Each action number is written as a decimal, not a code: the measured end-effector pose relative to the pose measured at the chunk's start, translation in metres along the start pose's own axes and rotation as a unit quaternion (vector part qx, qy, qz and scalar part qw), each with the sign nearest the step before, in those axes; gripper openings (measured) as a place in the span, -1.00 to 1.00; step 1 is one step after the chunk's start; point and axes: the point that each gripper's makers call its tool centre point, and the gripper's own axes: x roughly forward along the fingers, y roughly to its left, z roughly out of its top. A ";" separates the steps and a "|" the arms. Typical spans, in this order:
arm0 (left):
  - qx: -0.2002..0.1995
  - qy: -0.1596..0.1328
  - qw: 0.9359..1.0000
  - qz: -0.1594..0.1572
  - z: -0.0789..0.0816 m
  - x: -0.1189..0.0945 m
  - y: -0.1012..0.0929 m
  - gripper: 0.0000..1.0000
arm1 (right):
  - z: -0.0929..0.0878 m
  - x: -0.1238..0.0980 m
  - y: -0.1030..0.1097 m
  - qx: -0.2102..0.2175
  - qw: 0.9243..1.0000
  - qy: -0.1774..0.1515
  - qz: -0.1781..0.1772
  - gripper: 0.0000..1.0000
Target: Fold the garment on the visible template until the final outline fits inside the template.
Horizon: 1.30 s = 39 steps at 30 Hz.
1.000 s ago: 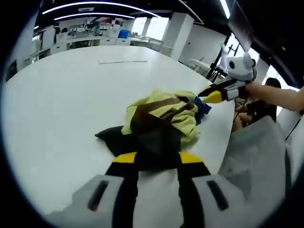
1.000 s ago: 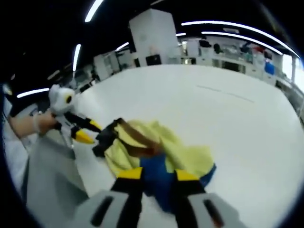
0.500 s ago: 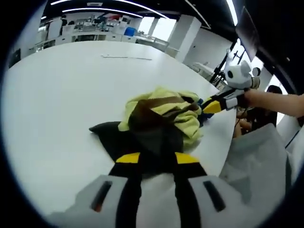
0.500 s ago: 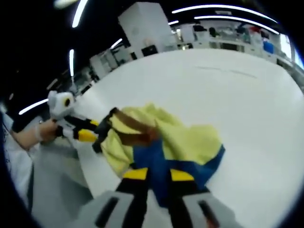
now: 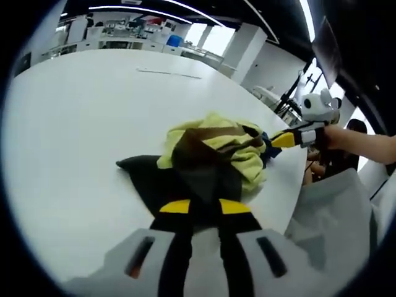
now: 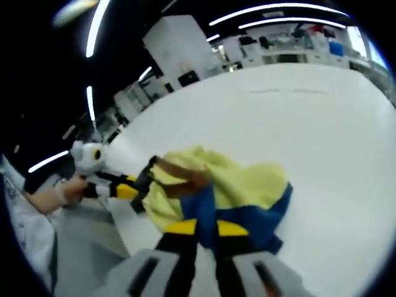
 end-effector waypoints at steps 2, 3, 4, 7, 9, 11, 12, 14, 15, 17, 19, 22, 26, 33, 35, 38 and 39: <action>0.000 -0.002 1.000 0.002 0.000 0.000 0.001 -0.83 | -0.001 -0.001 0.000 -0.004 1.000 -0.002 0.000 -0.97; 0.003 -0.004 1.000 0.004 0.001 0.000 0.001 -0.88 | -0.002 -0.001 0.000 -0.006 1.000 -0.003 -0.002 -0.98; 0.008 -0.006 1.000 0.002 0.002 -0.001 0.000 -0.93 | -0.002 -0.002 0.000 -0.008 1.000 -0.003 -0.003 -1.00; 0.009 -0.008 1.000 -0.001 0.003 -0.002 -0.001 -1.00 | -0.001 -0.004 -0.001 -0.016 1.000 -0.008 -0.007 -1.00; 0.010 -0.006 1.000 -0.003 0.003 -0.002 -0.001 -1.00 | 0.001 -0.007 -0.005 -0.013 1.000 -0.014 -0.008 -1.00; 0.012 -0.006 1.000 -0.003 0.003 -0.004 0.000 -1.00 | 0.002 -0.009 -0.006 -0.010 1.000 -0.018 -0.010 -1.00; 0.014 -0.008 1.000 -0.002 0.005 -0.006 0.001 -1.00 | 0.003 -0.011 -0.005 -0.011 1.000 -0.020 -0.011 -1.00; 0.017 -0.011 1.000 -0.004 0.009 -0.009 0.000 -1.00 | 0.006 -0.014 -0.003 -0.012 1.000 -0.026 -0.012 -1.00; 0.017 -0.015 1.000 -0.002 0.013 -0.012 0.001 -1.00 | 0.007 -0.015 -0.002 -0.011 0.999 -0.029 -0.011 -1.00; 0.019 -0.018 1.000 0.003 0.017 -0.015 0.006 -1.00 | 0.009 -0.018 -0.001 -0.015 0.999 -0.032 -0.014 -1.00; 0.016 -0.032 0.999 0.007 0.028 -0.021 0.006 -1.00 | 0.013 -0.022 0.000 -0.017 0.999 -0.040 -0.015 -1.00; 0.013 -0.045 0.999 0.012 0.039 -0.027 0.015 -1.00 | 0.018 -0.027 0.002 -0.016 0.999 -0.048 -0.013 -1.00; 0.020 -0.057 0.998 0.021 0.055 -0.037 0.023 -1.00 | 0.024 -0.034 -0.001 -0.024 0.998 -0.055 -0.020 -1.00; 0.022 -0.086 0.996 0.024 0.081 -0.054 0.025 -1.00 | 0.044 -0.056 0.001 -0.037 0.995 -0.088 -0.026 -1.00; 0.031 -0.093 0.995 0.027 0.089 -0.059 0.026 -1.00 | 0.056 -0.065 0.003 -0.037 0.993 -0.108 -0.025 -1.00; 0.036 -0.102 0.994 0.025 0.100 -0.066 0.024 -1.00 | 0.074 -0.079 0.009 -0.044 0.990 -0.133 -0.025 -1.00; 0.040 -0.107 0.993 0.023 0.105 -0.069 0.023 -1.00 | 0.081 -0.083 0.012 -0.050 0.988 -0.141 -0.026 -1.00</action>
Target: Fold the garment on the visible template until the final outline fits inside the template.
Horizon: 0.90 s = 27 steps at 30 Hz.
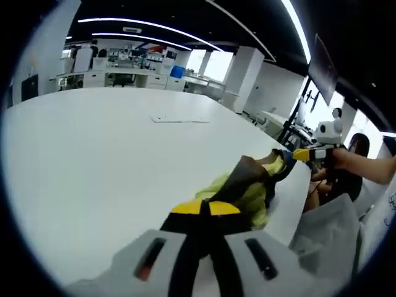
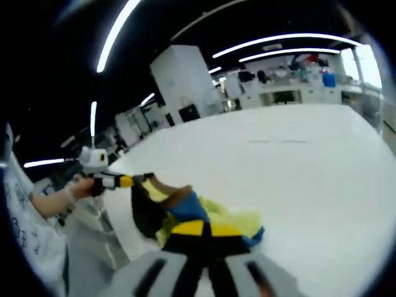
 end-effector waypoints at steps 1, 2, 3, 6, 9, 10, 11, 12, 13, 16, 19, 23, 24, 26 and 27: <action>0.004 -0.002 1.000 -0.001 0.003 -0.002 0.002 -1.00 | 0.006 -0.002 0.001 -0.004 1.000 -0.006 -0.001 -1.00; 0.009 -0.005 1.000 -0.002 0.008 -0.004 0.003 -1.00 | 0.014 -0.004 0.004 -0.007 1.000 -0.015 0.001 -1.00; 0.012 -0.008 1.000 -0.002 0.014 -0.005 0.002 -1.00 | 0.020 -0.005 0.006 -0.009 1.000 -0.021 0.002 -1.00; 0.021 -0.025 0.999 -0.006 0.034 -0.011 -0.002 -1.00 | 0.039 -0.010 0.012 -0.019 0.999 -0.042 0.006 -1.00; 0.033 -0.041 0.999 -0.008 0.054 -0.019 -0.002 -1.00 | 0.058 -0.017 0.021 -0.033 0.998 -0.061 0.012 -1.00; 0.041 -0.046 0.998 -0.009 0.062 -0.022 -0.002 -1.00 | 0.062 -0.018 0.023 -0.035 0.997 -0.066 0.013 -1.00; 0.045 -0.050 0.998 -0.009 0.067 -0.023 -0.004 -1.00 | 0.066 -0.019 0.025 -0.036 0.997 -0.070 0.015 -1.00; 0.055 -0.058 0.997 -0.009 0.075 -0.026 -0.005 -1.00 | 0.073 -0.021 0.030 -0.042 0.996 -0.080 0.019 -1.00; 0.059 -0.060 0.996 -0.008 0.080 -0.028 -0.006 -1.00 | 0.078 -0.022 0.033 -0.043 0.995 -0.086 0.021 -1.00; 0.078 -0.075 0.994 -0.004 0.096 -0.036 -0.008 -1.00 | 0.095 -0.025 0.042 -0.055 0.993 -0.102 0.028 -1.00; 0.080 -0.093 0.993 -0.002 0.112 -0.044 -0.007 -1.00 | 0.112 -0.027 0.047 -0.070 0.990 -0.116 0.034 -1.00; 0.108 -0.109 0.988 0.003 0.135 -0.051 -0.008 -1.00 | 0.134 -0.030 0.060 -0.082 0.986 -0.140 0.038 -1.00; 0.109 -0.111 0.988 0.004 0.140 -0.052 -0.007 -1.00 | 0.141 -0.029 0.062 -0.082 0.985 -0.146 0.040 -1.00; 0.109 -0.115 0.987 0.003 0.150 -0.052 -0.004 -1.00 | 0.150 -0.026 0.063 -0.084 0.984 -0.153 0.041 -1.00; 0.100 -0.118 0.988 0.000 0.156 -0.050 0.001 -1.00 | 0.153 -0.024 0.062 -0.084 0.983 -0.155 0.041 -1.00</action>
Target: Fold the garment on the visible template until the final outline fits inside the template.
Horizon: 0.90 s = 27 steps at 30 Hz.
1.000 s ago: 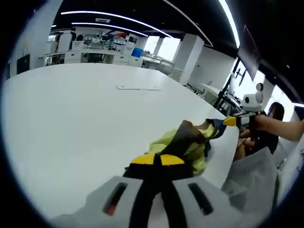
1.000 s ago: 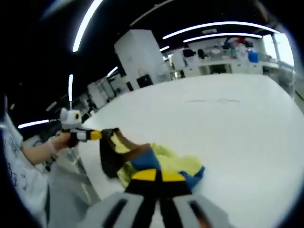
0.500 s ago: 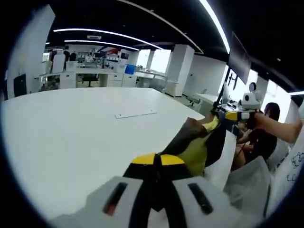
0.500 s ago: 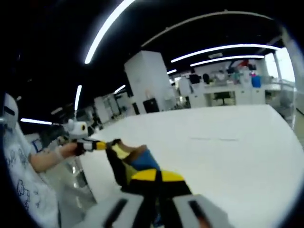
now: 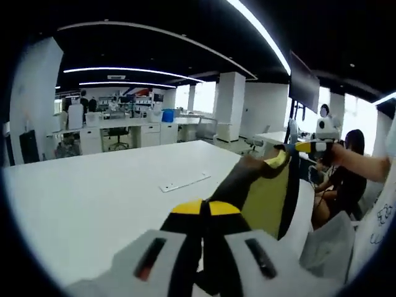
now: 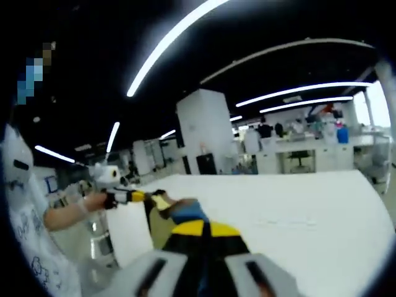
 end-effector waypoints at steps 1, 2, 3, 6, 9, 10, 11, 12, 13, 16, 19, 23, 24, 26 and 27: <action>-0.003 0.001 1.000 0.001 0.001 0.002 0.004 -1.00 | 0.001 0.003 -0.001 -0.001 1.000 -0.001 0.001 -1.00; -0.005 0.002 1.000 0.003 0.001 0.005 0.006 -1.00 | 0.002 0.007 -0.002 -0.002 1.000 -0.001 0.002 -1.00; -0.003 0.003 1.000 0.004 0.001 0.007 0.009 -1.00 | 0.003 0.012 -0.004 -0.003 1.000 0.001 0.003 -1.00; -0.002 0.016 1.000 0.009 -0.005 0.015 0.020 -1.00 | 0.000 0.027 -0.011 -0.008 1.000 0.008 0.001 -1.00; -0.007 0.034 0.999 0.015 -0.017 0.030 0.040 -1.00 | -0.008 0.043 -0.025 -0.009 1.000 0.024 -0.005 -1.00; -0.012 0.046 0.999 0.018 -0.025 0.034 0.049 -1.00 | -0.012 0.051 -0.029 -0.015 0.999 0.030 -0.002 -1.00; -0.015 0.051 0.998 0.019 -0.029 0.038 0.053 -1.00 | -0.015 0.056 -0.033 -0.017 0.999 0.034 -0.003 -1.00; -0.014 0.053 0.998 0.020 -0.033 0.039 0.055 -1.00 | -0.021 0.064 -0.040 -0.013 0.999 0.044 -0.005 -1.00; -0.018 0.060 0.998 0.022 -0.038 0.042 0.058 -1.00 | -0.023 0.071 -0.048 -0.013 0.999 0.049 -0.006 -1.00; -0.032 0.079 0.996 0.026 -0.055 0.060 0.073 -1.00 | -0.036 0.087 -0.066 -0.012 0.998 0.066 -0.012 -1.00; -0.035 0.097 0.994 0.029 -0.071 0.074 0.083 -1.00 | -0.050 0.105 -0.089 -0.002 0.996 0.081 -0.020 -1.00; -0.041 0.114 0.992 0.034 -0.085 0.097 0.099 -1.00 | -0.064 0.123 -0.112 0.018 0.995 0.093 -0.030 -1.00; -0.045 0.118 0.991 0.036 -0.089 0.104 0.107 -1.00 | -0.069 0.129 -0.120 0.024 0.994 0.098 -0.030 -1.00; -0.046 0.122 0.991 0.039 -0.094 0.113 0.115 -1.00 | -0.077 0.136 -0.128 0.031 0.993 0.105 -0.036 -1.00; -0.049 0.126 0.990 0.039 -0.098 0.117 0.117 -1.00 | -0.081 0.139 -0.134 0.034 0.992 0.111 -0.039 -1.00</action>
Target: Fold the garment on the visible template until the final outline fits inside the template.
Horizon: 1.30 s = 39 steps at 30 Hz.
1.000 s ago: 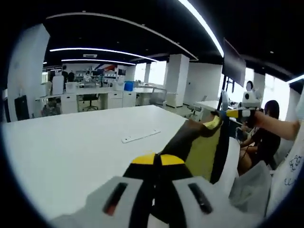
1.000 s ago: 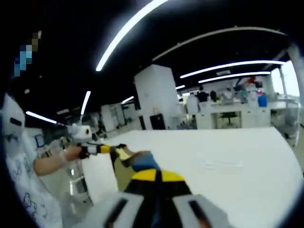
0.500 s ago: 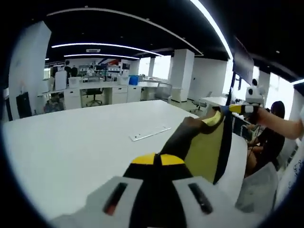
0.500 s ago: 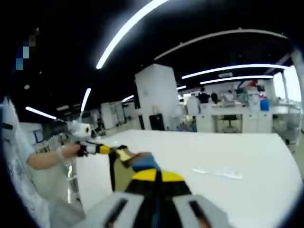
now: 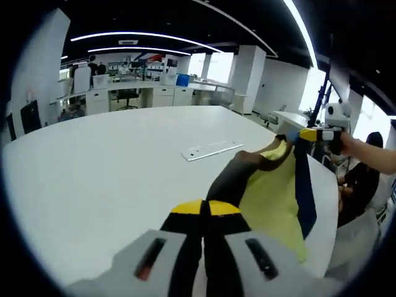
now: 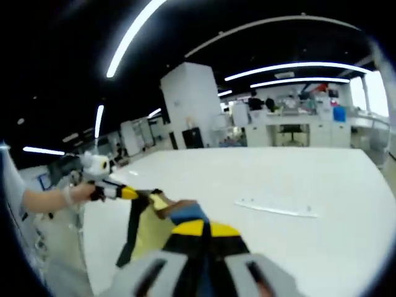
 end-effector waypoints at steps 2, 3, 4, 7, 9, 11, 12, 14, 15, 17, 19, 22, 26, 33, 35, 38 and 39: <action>-0.002 0.009 1.000 0.002 -0.006 0.012 0.003 -1.00 | -0.007 0.011 -0.013 0.011 1.000 0.009 -0.005 -1.00; -0.004 0.015 1.000 0.004 -0.009 0.021 0.010 -1.00 | -0.013 0.018 -0.021 0.027 0.999 0.017 -0.010 -1.00; -0.006 0.020 1.000 0.006 -0.012 0.026 0.013 -1.00 | -0.017 0.023 -0.024 0.035 0.999 0.022 -0.011 -1.00; -0.022 0.039 0.999 0.005 -0.027 0.044 0.018 -1.00 | -0.035 0.040 -0.039 0.047 0.998 0.041 -0.024 -1.00; -0.025 0.047 0.999 0.010 -0.034 0.052 0.023 -1.00 | -0.043 0.049 -0.045 0.051 0.997 0.049 -0.026 -1.00; -0.034 0.060 0.998 0.012 -0.045 0.060 0.027 -1.00 | -0.052 0.058 -0.050 0.056 0.996 0.060 -0.029 -1.00; -0.036 0.065 0.997 0.013 -0.049 0.063 0.029 -1.00 | -0.056 0.062 -0.052 0.059 0.996 0.064 -0.031 -1.00; -0.039 0.082 0.996 0.013 -0.061 0.072 0.032 -1.00 | -0.068 0.070 -0.058 0.065 0.994 0.080 -0.038 -1.00; -0.042 0.089 0.995 0.012 -0.066 0.074 0.033 -1.00 | -0.075 0.074 -0.063 0.073 0.992 0.091 -0.048 -1.00; -0.047 0.101 0.994 0.011 -0.076 0.080 0.033 -1.00 | -0.083 0.080 -0.064 0.073 0.991 0.099 -0.047 -1.00; -0.050 0.115 0.992 0.011 -0.087 0.084 0.033 -1.00 | -0.095 0.084 -0.065 0.076 0.989 0.116 -0.051 -1.00; -0.052 0.127 0.991 0.010 -0.097 0.092 0.035 -1.00 | -0.105 0.090 -0.069 0.082 0.986 0.128 -0.061 -1.00; -0.051 0.132 0.990 0.015 -0.101 0.092 0.035 -1.00 | -0.117 0.094 -0.074 0.082 0.983 0.146 -0.069 -1.00; -0.055 0.125 0.990 0.021 -0.101 0.091 0.032 -1.00 | -0.125 0.099 -0.079 0.077 0.982 0.153 -0.078 -1.00; -0.053 0.125 0.991 0.023 -0.101 0.091 0.033 -1.00 | -0.129 0.102 -0.081 0.078 0.982 0.155 -0.080 -1.00; -0.049 0.121 0.991 0.025 -0.101 0.091 0.033 -1.00 | -0.136 0.105 -0.083 0.072 0.980 0.164 -0.083 -1.00; -0.046 0.121 0.991 0.025 -0.101 0.092 0.035 -1.00 | -0.136 0.105 -0.083 0.071 0.981 0.162 -0.083 -1.00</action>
